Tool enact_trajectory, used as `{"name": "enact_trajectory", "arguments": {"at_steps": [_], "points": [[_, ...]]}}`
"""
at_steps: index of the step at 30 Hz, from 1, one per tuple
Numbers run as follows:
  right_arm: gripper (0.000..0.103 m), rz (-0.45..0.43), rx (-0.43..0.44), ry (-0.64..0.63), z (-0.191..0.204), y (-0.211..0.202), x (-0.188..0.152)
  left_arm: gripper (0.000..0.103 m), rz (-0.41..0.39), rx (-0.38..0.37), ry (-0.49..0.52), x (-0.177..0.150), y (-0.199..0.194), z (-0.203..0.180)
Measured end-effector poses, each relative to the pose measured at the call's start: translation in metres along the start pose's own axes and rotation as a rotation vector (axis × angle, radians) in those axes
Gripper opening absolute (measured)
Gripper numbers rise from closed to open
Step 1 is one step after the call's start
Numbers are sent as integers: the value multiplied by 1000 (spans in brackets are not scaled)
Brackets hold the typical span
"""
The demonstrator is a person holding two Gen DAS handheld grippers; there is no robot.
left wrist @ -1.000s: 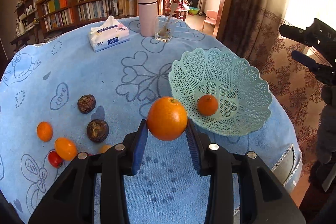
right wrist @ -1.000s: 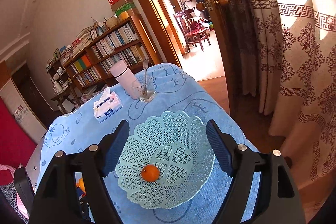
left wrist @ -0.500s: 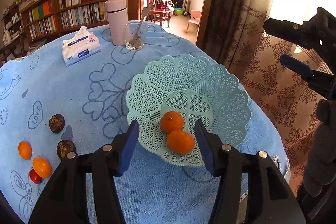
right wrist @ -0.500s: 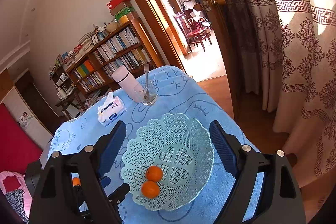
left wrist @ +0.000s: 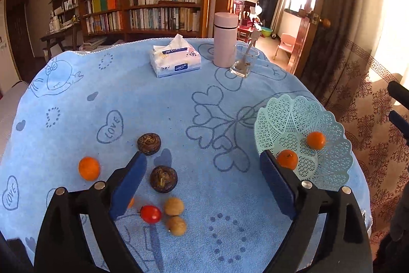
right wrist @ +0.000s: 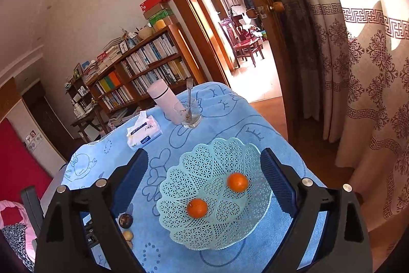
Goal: Organize fruits
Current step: 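Move the left gripper back to the fruit and grasp an orange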
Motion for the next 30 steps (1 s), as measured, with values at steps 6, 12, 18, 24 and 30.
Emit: {"name": "enact_trajectory", "arguments": {"at_steps": [6, 12, 18, 24, 30], "points": [[92, 19, 7, -22, 8, 6, -6, 90, 15, 63, -82, -4, -1, 51], [92, 51, 13, -40, 15, 15, -15, 90, 33, 112, -133, -11, 1, 88], [92, 73, 19, -46, 18, 21, -19, 90, 65, 146, -163, -16, 13, 108], [92, 83, 22, -45, 19, 23, -21, 90, 123, 182, -183, -22, 37, 123], [92, 99, 24, -52, 20, 27, -24, 90, 199, 216, -241, -30, 70, 147]]}}
Point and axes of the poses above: each gripper's, at about its wrist camera, not at the fingertips, and y roughly the way its jaws point, z to its left, x to its top, the point moved 4 cm from there along y, roughly the way its jaws point, and after that the axes turned 7 degrees about x, right-handed, at the moved point
